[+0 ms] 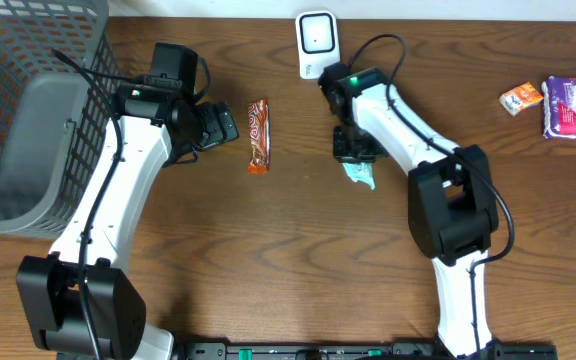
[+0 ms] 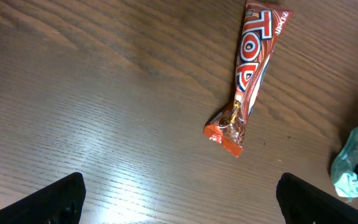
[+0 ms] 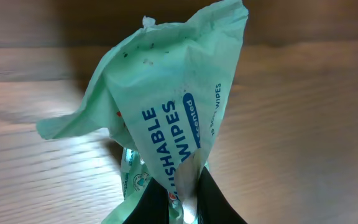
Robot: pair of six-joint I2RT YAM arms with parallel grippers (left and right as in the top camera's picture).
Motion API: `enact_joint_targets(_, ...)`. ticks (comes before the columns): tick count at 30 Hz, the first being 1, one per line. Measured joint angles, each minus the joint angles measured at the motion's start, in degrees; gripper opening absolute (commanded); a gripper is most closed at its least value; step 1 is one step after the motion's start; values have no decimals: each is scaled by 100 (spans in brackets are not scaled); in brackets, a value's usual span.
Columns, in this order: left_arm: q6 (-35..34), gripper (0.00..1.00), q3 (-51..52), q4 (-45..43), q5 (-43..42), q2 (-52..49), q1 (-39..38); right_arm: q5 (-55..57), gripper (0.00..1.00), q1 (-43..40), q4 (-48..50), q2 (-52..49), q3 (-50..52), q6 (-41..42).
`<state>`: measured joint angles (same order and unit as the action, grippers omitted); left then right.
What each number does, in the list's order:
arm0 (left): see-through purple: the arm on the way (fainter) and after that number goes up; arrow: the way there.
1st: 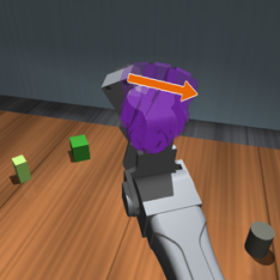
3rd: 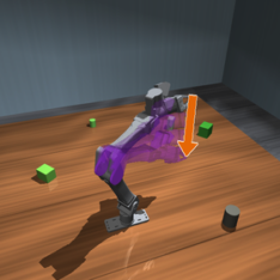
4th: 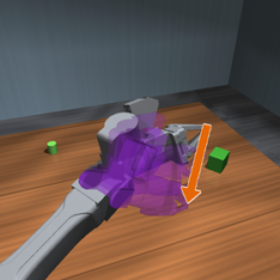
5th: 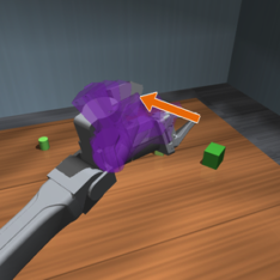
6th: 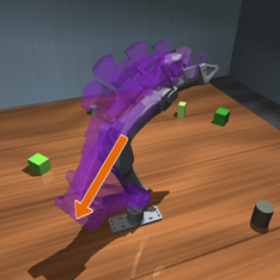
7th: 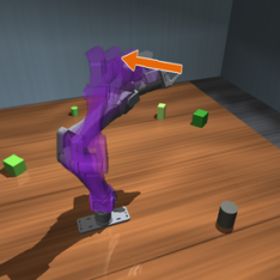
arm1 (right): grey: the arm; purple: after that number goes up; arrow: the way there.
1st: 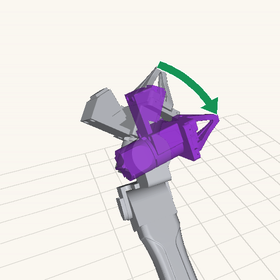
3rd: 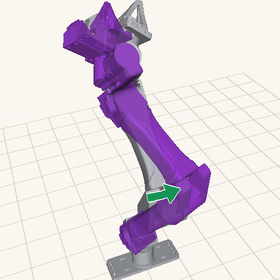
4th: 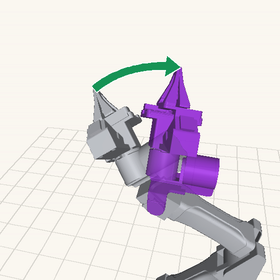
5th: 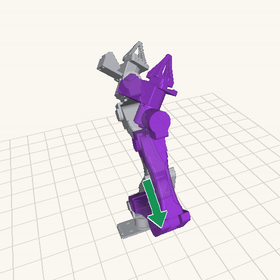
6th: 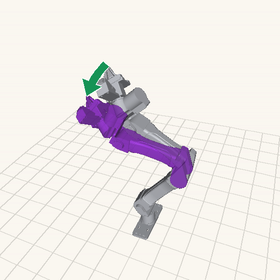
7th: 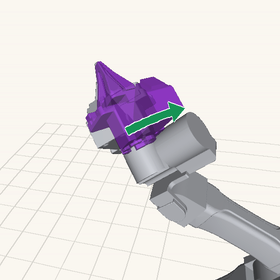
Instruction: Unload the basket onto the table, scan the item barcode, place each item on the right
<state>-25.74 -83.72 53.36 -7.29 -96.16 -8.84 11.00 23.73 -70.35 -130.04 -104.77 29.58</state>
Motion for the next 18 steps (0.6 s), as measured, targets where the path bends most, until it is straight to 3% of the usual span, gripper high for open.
enact_joint_targets(3, 2, 98, 0, 0, 0, 0, 0, 11, 17, -98, -74, 7, 2, 28)
enact_joint_targets(4, 0, 98, 0, 0, 0, 0, 0, 15, 34, -114, -79, 15, 4, 15)
enact_joint_targets(6, 0, 98, 0, 0, 0, 0, 0, 22, 59, -129, -87, 76, 24, -7)
enact_joint_targets(8, 0, 98, 0, 0, 0, 0, 0, 31, 72, -129, -87, 181, 28, -52)
enact_joint_targets(18, 0, 98, 0, 0, 0, 0, 0, -149, 69, -94, -24, 483, 28, -284)
